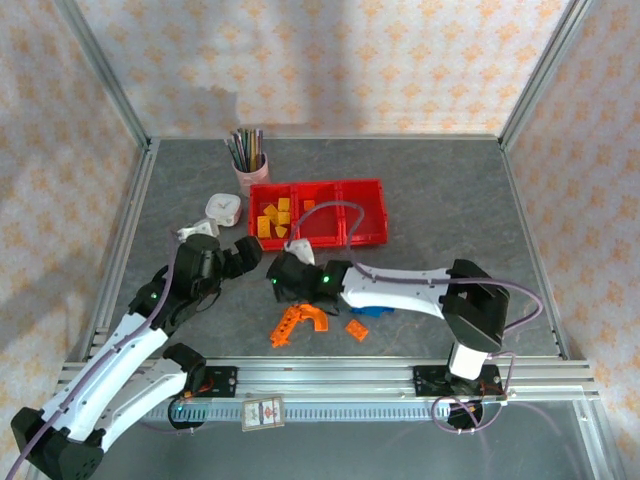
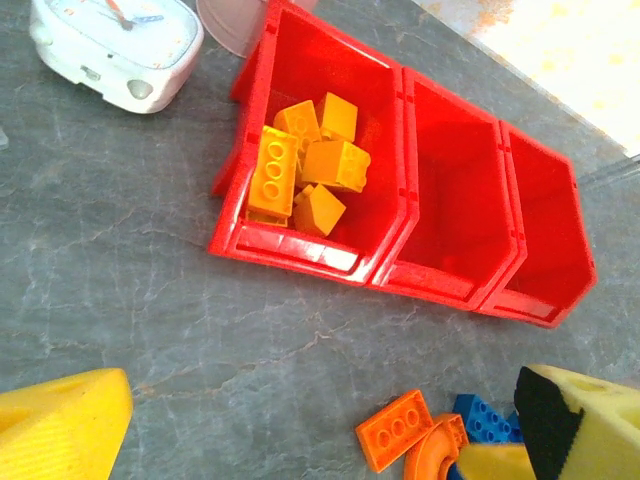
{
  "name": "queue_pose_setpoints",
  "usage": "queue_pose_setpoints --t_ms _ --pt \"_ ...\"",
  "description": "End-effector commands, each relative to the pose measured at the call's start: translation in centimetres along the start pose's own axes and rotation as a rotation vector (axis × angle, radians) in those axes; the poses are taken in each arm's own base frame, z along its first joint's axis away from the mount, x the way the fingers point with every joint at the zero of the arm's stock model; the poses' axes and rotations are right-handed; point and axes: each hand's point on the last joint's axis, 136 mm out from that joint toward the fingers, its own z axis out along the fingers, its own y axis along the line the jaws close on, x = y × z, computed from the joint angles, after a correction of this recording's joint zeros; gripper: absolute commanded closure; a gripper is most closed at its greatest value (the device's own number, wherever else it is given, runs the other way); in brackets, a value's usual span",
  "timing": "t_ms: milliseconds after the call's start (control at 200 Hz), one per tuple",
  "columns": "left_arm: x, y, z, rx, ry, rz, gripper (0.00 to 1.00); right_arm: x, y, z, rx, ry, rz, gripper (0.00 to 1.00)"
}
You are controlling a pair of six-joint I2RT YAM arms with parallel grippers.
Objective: Sort the legos into containers by color
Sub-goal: Pick up the lego from the bottom-center of the table.
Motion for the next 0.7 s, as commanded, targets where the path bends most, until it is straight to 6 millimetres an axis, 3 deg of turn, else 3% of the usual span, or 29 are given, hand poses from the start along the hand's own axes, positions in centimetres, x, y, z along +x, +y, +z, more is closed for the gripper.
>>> queue_pose_setpoints --t_ms 0,160,325,691 --pt "0.9 1.8 -0.4 -0.055 0.007 -0.007 0.01 1.8 1.4 -0.9 -0.031 -0.009 0.067 0.23" --pt "1.2 2.7 -0.9 -0.079 0.006 -0.027 0.00 5.4 3.6 -1.0 -0.067 0.038 0.063 0.22" --pt "1.3 2.8 -1.3 -0.072 0.004 -0.047 0.01 8.0 4.0 -0.4 -0.079 0.090 0.088 0.21" --pt "0.5 3.1 -2.2 -0.084 -0.035 -0.069 0.00 10.0 4.9 1.8 -0.080 0.134 0.081 0.19"
